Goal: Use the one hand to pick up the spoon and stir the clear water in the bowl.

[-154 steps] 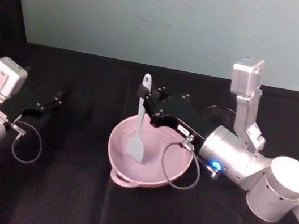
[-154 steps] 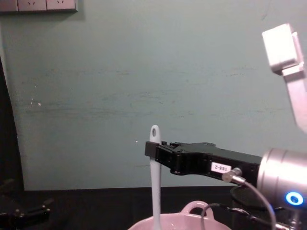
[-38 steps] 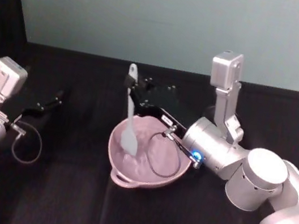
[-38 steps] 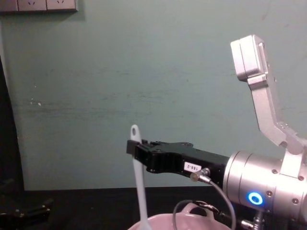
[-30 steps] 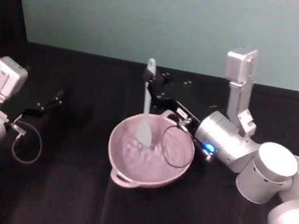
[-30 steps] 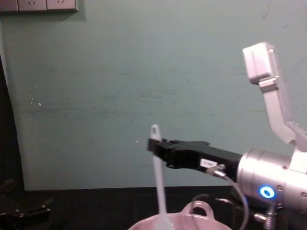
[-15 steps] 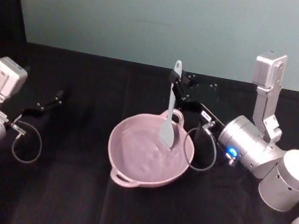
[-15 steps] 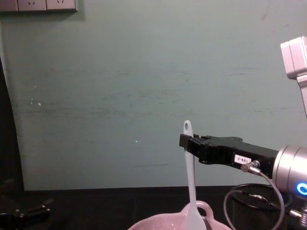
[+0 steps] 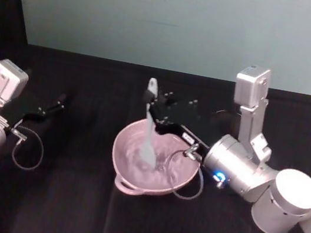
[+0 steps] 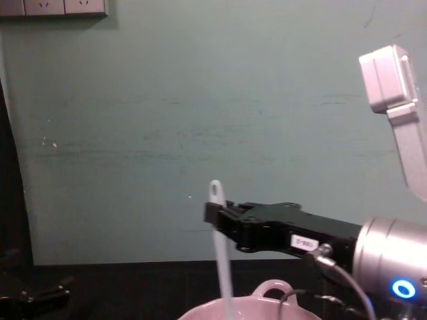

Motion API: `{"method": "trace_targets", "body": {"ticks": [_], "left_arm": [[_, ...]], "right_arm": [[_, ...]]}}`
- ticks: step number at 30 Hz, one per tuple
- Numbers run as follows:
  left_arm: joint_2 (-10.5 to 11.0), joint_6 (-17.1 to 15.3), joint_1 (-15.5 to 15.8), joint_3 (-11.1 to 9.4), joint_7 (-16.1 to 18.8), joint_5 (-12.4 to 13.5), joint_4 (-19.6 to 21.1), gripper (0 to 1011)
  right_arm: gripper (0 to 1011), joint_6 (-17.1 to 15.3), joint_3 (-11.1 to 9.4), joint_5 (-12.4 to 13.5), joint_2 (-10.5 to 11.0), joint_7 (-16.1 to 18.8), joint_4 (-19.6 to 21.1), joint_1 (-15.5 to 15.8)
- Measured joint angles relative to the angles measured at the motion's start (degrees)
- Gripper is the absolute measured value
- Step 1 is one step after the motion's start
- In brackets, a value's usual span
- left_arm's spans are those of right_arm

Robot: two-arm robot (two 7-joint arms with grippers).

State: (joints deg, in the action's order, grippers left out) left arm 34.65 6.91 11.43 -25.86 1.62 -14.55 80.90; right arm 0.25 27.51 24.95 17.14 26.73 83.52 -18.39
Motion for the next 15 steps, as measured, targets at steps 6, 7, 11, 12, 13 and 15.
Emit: {"method": "trace_targets", "body": {"ticks": [6, 7, 11, 12, 13, 15], "left_arm": [[0.0, 0.0, 0.0, 0.0, 0.0, 0.0, 0.0, 1011], [0.0, 0.0, 0.0, 0.0, 0.0, 0.0, 0.0, 1011], [0.0, 0.0, 0.0, 0.0, 0.0, 0.0, 0.0, 1011], [0.0, 0.0, 0.0, 0.0, 0.0, 0.0, 0.0, 1011], [0.0, 0.0, 0.0, 0.0, 0.0, 0.0, 0.0, 1011], [0.0, 0.0, 0.0, 0.0, 0.0, 0.0, 0.0, 1011]], "right_arm": [[118, 0.3, 1.34, 0.03, -0.99, 0.65, 0.61, 0.18], [118, 0.44, 1.54, 0.15, -1.35, 0.75, 0.17, -0.06], [118, 0.88, 1.73, 0.47, -2.11, 0.98, -1.03, -0.8], [118, 1.25, 1.71, 0.82, -2.59, 1.19, -1.92, -1.3], [118, 1.43, 1.68, 0.96, -2.8, 1.26, -2.37, -1.51], [118, 1.95, 1.43, 1.61, -3.45, 1.53, -3.88, -2.25]]}}
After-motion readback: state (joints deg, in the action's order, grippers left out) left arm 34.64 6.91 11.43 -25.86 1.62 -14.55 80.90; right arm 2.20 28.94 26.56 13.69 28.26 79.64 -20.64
